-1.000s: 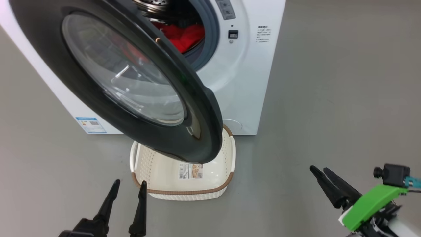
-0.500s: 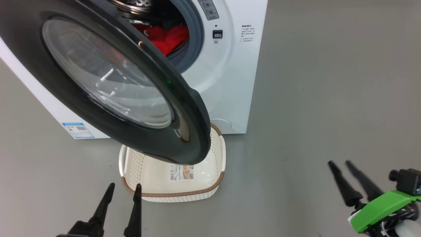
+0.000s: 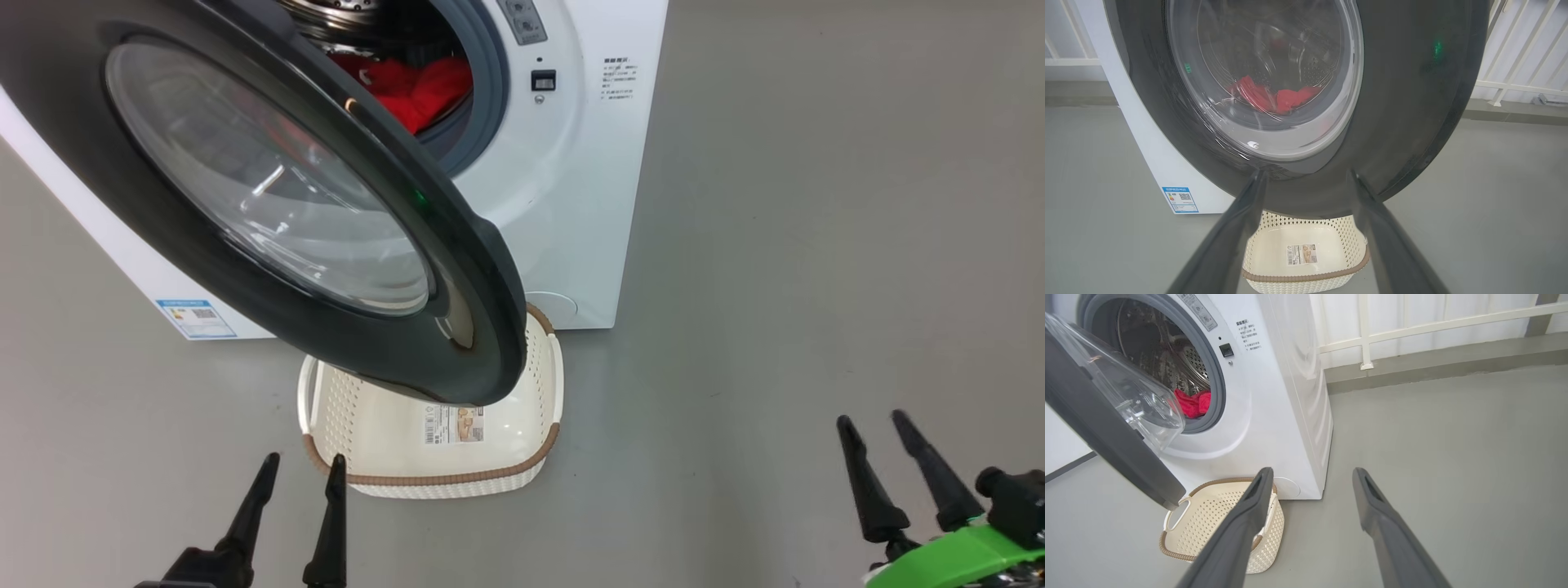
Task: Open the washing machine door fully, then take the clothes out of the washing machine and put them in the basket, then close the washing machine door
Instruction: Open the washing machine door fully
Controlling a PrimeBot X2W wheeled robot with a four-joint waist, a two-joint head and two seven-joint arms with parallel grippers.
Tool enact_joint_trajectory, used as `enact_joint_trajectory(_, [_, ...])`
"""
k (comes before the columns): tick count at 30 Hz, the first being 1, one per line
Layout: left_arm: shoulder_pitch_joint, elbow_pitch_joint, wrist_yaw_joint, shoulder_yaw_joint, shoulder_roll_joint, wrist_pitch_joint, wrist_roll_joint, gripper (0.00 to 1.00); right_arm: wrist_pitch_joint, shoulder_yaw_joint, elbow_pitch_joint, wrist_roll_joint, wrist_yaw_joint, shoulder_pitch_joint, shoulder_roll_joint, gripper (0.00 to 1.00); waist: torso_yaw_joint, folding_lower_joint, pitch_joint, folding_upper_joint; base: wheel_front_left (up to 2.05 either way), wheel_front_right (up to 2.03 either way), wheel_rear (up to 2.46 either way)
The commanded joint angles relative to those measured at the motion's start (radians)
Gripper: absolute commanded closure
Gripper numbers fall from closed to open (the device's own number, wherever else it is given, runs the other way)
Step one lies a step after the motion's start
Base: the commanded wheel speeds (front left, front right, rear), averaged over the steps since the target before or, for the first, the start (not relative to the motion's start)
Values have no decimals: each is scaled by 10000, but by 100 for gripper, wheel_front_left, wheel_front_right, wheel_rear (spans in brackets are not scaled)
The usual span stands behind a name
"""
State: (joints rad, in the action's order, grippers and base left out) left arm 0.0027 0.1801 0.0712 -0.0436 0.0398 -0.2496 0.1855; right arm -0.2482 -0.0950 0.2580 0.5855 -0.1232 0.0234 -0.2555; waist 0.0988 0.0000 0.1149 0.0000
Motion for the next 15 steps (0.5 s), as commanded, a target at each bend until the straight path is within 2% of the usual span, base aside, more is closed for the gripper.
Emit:
enact_joint_trajectory(1, [-196,-261,-11,347,104,-122,-40,0,-134,209,-443,-415,-75,130,7,0,32,0,-8,0,0,0,0])
enact_joint_trajectory(7, [-221,-311,-11,318,104,-122,-31,0,-135,1332,-1289,-1828,-75,773,732,0,173,0,3,0,0,0,0])
enact_joint_trajectory(15, [-185,-308,-32,272,104,-122,7,0,-135,1435,-1114,-2427,-75,1151,986,0,230,0,-26,0,0,0,0])
